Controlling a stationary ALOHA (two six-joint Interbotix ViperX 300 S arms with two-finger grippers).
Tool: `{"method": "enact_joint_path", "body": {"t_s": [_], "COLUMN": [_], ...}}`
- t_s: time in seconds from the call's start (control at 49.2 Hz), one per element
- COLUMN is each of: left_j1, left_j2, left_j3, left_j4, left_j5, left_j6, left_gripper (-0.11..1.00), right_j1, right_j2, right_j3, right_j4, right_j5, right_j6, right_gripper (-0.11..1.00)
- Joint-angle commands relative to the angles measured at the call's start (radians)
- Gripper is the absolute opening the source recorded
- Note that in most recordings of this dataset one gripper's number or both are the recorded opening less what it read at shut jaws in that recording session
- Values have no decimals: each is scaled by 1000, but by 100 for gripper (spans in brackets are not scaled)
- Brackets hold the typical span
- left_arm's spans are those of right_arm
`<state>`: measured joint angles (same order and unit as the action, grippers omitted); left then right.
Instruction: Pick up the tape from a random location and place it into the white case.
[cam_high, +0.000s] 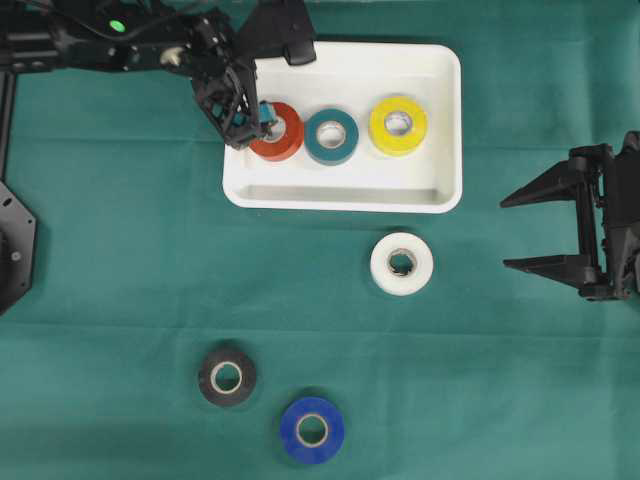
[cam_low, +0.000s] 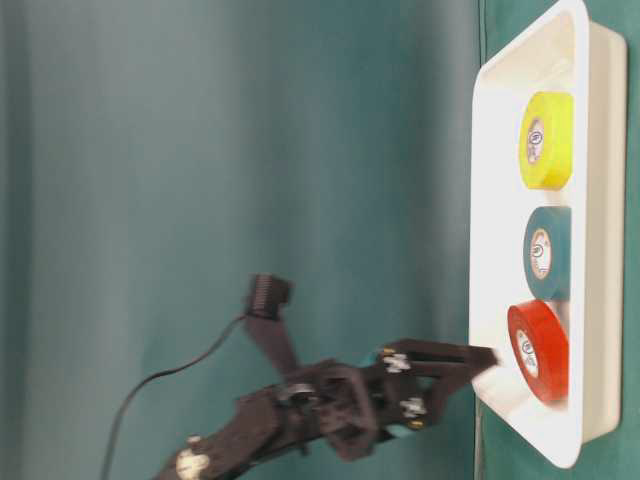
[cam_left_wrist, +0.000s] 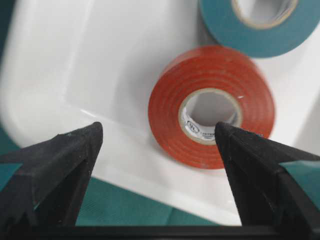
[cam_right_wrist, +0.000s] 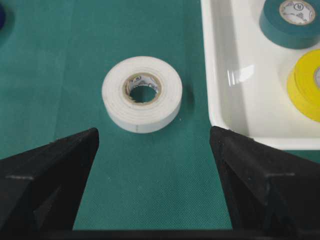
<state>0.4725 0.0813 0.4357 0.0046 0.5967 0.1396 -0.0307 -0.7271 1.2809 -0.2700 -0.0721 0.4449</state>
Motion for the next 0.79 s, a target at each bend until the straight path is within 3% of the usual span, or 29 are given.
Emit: {"method": "enact_joint_path", "body": {"t_s": [0.0,0.346,0.773], "left_j1": [3,3,5], "left_j2": [-60,-129,-219], "left_j3": [-34,-106,-115], "left_j4": [5,3,3], "left_j5": [18,167,190], "left_j6": [2,71,77], "left_gripper": [100,100,100], "right_j1": [0,0,0], "right_j2": [2,2,2], "right_j3": [-25,-25,-25], "right_j4": [-2,-2,-2], "right_j5": [-5,-3,-5], "right_j6": [0,2,2], "right_gripper": [86,86,86]}}
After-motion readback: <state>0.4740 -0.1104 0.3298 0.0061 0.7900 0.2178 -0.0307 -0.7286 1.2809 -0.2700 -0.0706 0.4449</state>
